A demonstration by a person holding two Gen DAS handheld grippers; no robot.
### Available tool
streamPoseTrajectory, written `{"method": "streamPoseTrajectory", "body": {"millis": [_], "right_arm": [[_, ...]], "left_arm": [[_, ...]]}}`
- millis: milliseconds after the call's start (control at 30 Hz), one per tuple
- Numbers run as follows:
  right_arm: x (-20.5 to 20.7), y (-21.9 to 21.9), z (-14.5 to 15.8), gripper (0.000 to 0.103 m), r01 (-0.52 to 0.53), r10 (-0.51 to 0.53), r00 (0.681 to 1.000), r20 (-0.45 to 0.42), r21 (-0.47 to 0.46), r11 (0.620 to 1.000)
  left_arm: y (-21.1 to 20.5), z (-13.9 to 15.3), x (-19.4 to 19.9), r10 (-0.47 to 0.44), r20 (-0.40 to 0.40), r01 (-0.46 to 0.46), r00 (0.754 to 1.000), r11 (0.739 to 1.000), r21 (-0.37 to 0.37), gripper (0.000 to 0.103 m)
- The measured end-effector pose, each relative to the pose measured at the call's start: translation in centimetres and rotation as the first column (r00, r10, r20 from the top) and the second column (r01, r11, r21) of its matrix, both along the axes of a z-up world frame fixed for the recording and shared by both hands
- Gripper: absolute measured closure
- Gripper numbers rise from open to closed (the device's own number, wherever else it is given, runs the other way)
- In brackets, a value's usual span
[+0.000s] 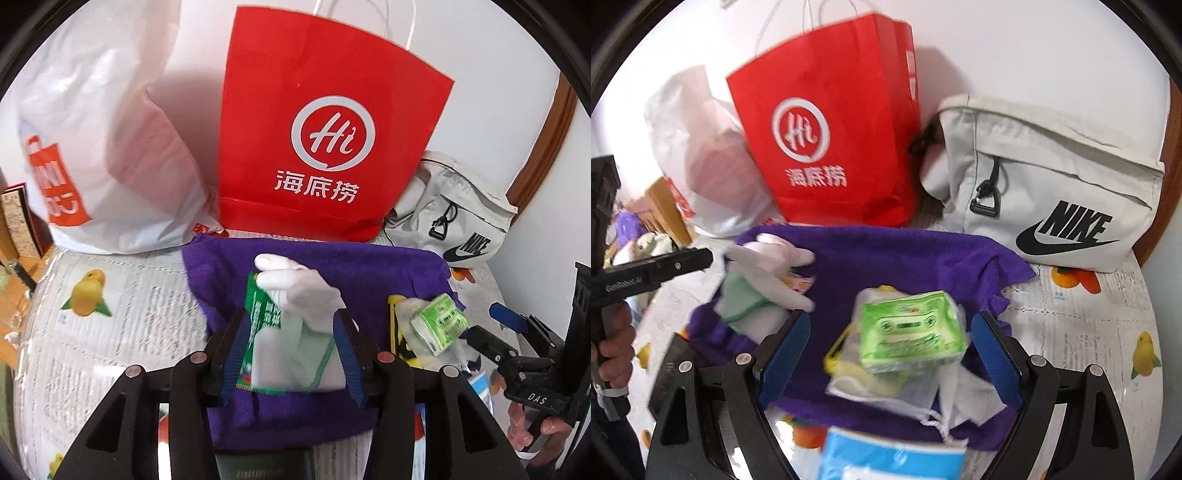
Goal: Organize soft objects
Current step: 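Open both tools to drop the glove and green pack onto the purple towel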
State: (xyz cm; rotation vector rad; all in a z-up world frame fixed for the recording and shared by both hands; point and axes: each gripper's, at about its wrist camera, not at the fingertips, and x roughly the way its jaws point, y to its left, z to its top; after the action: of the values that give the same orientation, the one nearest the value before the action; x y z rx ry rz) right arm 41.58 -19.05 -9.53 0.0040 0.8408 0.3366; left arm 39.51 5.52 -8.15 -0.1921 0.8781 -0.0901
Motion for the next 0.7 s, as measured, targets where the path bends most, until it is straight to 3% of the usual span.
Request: {"method": "streamPoseTrajectory", "body": {"millis": [267, 700], "right_arm": [[-5.5, 0.0, 2.3, 0.015, -0.002, 0.001, 1.000, 0.021, 0.055, 0.999], [-15.6, -1.0, 3.5, 0.016, 0.022, -0.023, 1.000, 0.013, 0.087, 0.996]], "left_arm": [[0.4, 3.1, -6.2, -0.003, 0.068, 0.004, 0.998, 1.000, -0.013, 0.059], [0.5, 4.9, -16.6, 0.000, 0.064, 0.000, 0.998, 1.000, -0.003, 0.059]]}}
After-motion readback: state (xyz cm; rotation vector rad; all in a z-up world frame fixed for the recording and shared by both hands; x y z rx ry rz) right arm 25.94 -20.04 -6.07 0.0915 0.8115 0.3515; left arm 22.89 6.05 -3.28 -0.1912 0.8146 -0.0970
